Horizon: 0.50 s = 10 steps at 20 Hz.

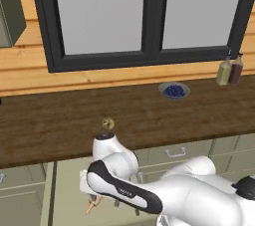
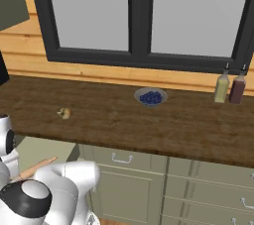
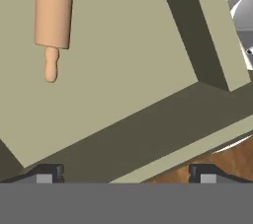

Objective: Pick the rolling pin from the drawer and place it on the counter.

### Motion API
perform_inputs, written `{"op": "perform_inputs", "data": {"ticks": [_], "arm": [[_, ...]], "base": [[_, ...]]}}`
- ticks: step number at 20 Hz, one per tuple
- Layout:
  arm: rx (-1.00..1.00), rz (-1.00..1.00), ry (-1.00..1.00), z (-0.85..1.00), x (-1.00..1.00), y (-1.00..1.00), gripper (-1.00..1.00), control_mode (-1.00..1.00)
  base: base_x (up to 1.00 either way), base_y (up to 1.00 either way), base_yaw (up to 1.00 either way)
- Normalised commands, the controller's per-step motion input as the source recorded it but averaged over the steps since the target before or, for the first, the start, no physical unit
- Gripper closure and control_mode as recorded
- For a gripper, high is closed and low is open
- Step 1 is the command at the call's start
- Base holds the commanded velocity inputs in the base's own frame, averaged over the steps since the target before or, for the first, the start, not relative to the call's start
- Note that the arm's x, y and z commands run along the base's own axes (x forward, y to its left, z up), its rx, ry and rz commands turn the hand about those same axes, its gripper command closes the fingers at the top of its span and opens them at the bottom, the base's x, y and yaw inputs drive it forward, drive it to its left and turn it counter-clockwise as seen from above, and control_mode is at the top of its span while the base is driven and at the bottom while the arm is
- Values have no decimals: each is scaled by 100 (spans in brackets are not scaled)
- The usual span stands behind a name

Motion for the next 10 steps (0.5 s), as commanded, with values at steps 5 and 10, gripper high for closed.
{"op": "perform_inputs", "data": {"ticks": [5,10], "arm": [[-6,-6,-5,22,23,0,-100,-100],[-14,-1,0,0,57,15,-100,-100]], "base": [[0,0,0],[0,0,0]]}}
